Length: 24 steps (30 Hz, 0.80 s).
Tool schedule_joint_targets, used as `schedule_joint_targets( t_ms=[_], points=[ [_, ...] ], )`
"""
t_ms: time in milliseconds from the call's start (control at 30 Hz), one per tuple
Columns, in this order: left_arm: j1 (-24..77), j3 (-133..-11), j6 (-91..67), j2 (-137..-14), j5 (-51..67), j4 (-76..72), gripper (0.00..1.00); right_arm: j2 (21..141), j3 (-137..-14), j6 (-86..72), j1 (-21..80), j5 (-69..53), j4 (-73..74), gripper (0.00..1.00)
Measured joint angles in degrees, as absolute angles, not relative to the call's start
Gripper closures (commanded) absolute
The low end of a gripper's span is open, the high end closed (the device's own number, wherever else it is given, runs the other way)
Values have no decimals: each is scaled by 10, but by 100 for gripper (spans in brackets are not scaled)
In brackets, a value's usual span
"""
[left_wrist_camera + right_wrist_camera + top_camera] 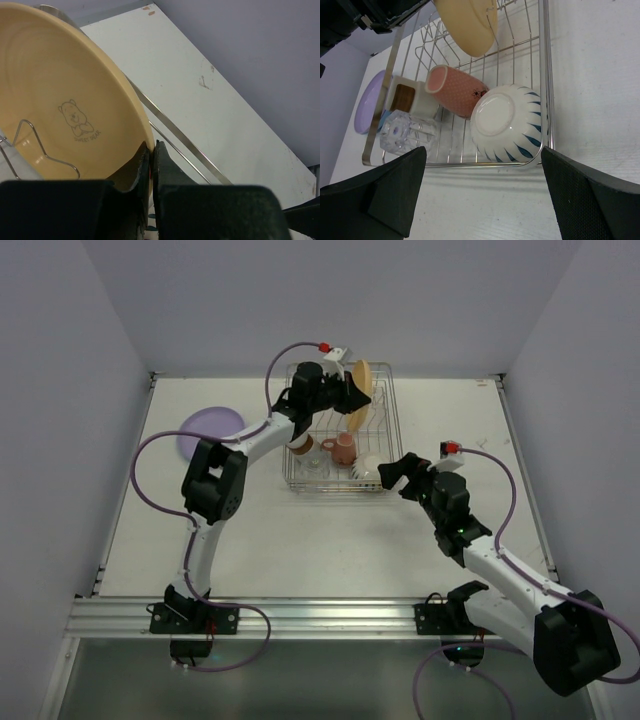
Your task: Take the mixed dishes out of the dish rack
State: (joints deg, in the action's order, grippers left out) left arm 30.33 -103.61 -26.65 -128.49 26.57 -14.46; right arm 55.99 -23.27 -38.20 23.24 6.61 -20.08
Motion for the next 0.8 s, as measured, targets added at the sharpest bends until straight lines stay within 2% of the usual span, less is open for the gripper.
schedule_joint_targets(
  t_ms=[567,800],
  points=[
    [302,-1032,-270,-1276,272,-137,100,569,-236,-382,232,65,-201,1],
    [281,-1017,-326,-1256,317,-182,100,570,-239,-382,232,65,-200,1]
  ],
)
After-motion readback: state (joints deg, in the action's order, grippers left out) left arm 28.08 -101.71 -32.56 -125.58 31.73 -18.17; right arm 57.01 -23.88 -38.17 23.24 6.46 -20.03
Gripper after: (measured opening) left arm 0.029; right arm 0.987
